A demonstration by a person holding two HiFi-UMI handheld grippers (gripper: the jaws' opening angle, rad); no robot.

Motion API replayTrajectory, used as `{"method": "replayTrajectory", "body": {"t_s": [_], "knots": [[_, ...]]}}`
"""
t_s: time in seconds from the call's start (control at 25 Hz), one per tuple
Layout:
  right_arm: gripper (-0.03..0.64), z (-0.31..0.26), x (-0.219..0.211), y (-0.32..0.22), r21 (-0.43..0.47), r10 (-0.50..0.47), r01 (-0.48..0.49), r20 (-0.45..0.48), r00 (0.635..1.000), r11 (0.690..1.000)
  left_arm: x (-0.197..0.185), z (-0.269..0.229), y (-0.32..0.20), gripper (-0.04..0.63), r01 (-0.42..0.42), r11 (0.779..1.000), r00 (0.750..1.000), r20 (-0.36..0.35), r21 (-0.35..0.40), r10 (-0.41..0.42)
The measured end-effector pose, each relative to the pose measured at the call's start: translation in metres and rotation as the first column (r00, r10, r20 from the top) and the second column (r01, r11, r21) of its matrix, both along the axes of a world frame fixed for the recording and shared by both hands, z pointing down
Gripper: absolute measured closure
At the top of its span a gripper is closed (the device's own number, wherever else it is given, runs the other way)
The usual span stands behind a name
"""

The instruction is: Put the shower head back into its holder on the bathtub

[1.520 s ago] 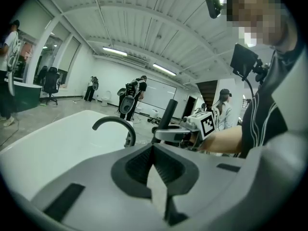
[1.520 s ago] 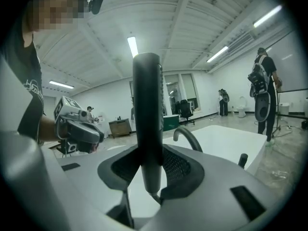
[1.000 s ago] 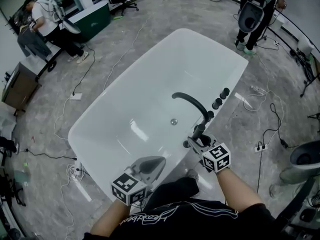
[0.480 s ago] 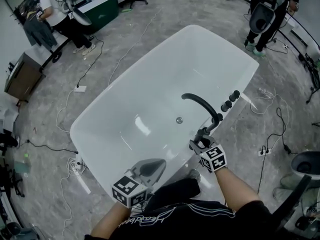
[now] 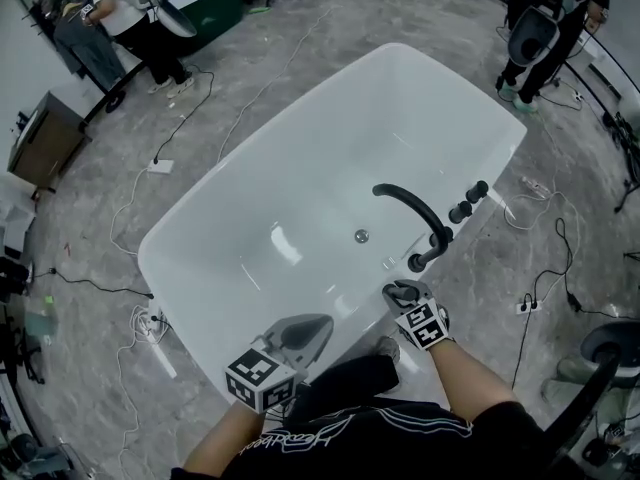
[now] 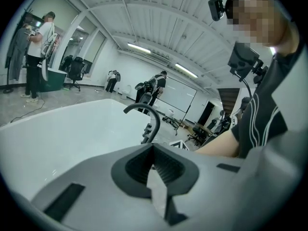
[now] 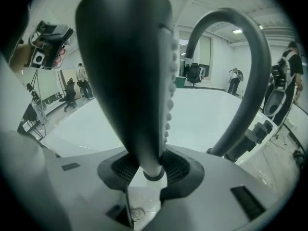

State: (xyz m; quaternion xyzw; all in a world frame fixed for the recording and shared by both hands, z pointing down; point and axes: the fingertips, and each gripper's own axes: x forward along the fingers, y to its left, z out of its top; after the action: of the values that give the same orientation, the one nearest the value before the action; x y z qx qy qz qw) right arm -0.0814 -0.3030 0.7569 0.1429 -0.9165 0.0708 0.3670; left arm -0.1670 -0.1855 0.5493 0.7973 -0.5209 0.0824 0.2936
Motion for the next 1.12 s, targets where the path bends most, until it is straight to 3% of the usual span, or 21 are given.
{"method": "replayTrajectory", "body": {"t_s": [0.28, 0.52, 0.6, 0.76, 0.92, 1.04, 1.12], "knots": [[0.459, -0.007, -0.009, 0.0, -0.081, 0.012, -0.008, 0.037, 0.999, 0.997, 0.009, 0.008, 0.001, 0.592, -0.014, 0.999, 0.999, -0.03, -0.031, 0.013], [0.449, -0.052, 0.004, -0.003, 0.021, -0.045, 0.044, 0.074, 0.996, 0.999, 0.031, -0.001, -0.008, 0.592, -0.091, 0.996, 0.995, -0.027, -0.005, 0.091], [0.446, -0.079, 0.014, -0.003, 0.048, -0.039, 0.033, 0.128, 0.991, 0.998, 0.04, -0.007, -0.011, 0.592, -0.12, 0.993, 0.993, -0.017, 0.015, 0.12], [0.446, -0.168, 0.029, 0.013, 0.086, -0.043, 0.018, 0.296, 0.954, 0.996, 0.057, -0.032, -0.012, 0.592, -0.189, 0.979, 0.982, 0.015, 0.074, 0.188], [0.451, -0.257, 0.032, 0.054, 0.132, -0.182, 0.141, 0.385, 0.905, 0.981, 0.065, -0.076, -0.007, 0.592, -0.228, 0.962, 0.974, 0.032, 0.154, 0.226], [0.521, -0.309, 0.033, 0.084, 0.163, -0.269, 0.219, 0.427, 0.863, 0.962, 0.073, -0.11, -0.001, 0.592, -0.267, 0.941, 0.964, 0.055, 0.207, 0.262], [0.557, -0.333, 0.038, 0.098, 0.166, -0.282, 0.231, 0.46, 0.842, 0.959, 0.083, -0.129, 0.004, 0.592, -0.327, 0.911, 0.945, 0.094, 0.251, 0.313]]}}
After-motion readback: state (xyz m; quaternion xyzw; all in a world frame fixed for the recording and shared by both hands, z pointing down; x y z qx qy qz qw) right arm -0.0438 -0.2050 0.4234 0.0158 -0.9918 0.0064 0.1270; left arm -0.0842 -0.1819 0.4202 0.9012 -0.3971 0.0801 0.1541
